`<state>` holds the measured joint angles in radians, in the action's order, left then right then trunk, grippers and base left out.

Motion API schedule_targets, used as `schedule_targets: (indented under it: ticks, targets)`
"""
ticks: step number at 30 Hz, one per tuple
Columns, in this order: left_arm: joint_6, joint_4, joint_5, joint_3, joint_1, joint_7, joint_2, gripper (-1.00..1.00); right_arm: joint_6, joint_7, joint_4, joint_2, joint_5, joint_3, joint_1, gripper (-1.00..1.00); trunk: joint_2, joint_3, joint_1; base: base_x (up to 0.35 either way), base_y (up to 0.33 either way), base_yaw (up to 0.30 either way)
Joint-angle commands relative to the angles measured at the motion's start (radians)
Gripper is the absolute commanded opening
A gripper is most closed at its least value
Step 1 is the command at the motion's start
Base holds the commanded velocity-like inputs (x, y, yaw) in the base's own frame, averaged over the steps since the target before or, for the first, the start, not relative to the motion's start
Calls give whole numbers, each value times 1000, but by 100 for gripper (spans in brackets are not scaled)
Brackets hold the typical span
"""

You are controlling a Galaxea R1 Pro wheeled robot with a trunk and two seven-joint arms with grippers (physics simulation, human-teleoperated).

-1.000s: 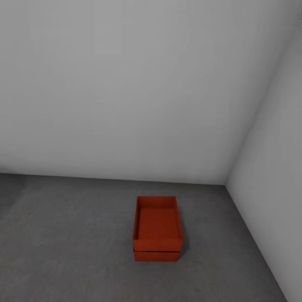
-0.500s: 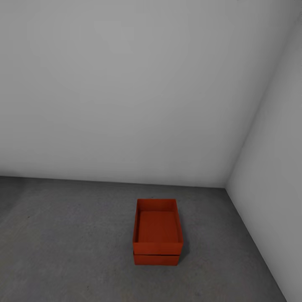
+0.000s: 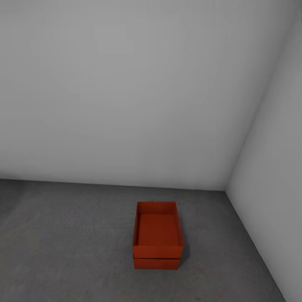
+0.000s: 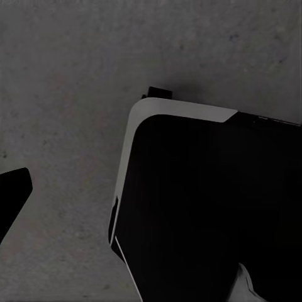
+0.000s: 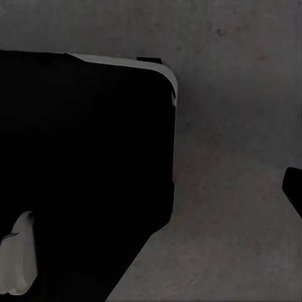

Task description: Move the two storage containers from the living room to the garage. In the garage, place one container on the floor and stack the other container on top of it (either order is fine).

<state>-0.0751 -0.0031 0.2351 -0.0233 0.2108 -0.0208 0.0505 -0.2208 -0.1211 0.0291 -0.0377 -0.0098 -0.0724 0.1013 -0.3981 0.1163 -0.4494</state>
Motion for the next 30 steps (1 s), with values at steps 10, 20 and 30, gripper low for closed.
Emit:
schedule_targets:
  ticks: [10,20,30]
  targets:
    - [-3,1,9,-3,1,-2,0,100,-5,-5,3,-1,-1,-7,1,100,-2,-14,-1,0,0,0]
    - [-3,1,9,-3,1,-2,0,100,-5,-5,3,-1,-1,-7,1,100,-2,-30,-1,0,0,0]
    - [-2,2,9,-3,1,-2,0,100,-5,-5,3,0,-1,-7,1,100,-2,-46,-1,0,0,0]
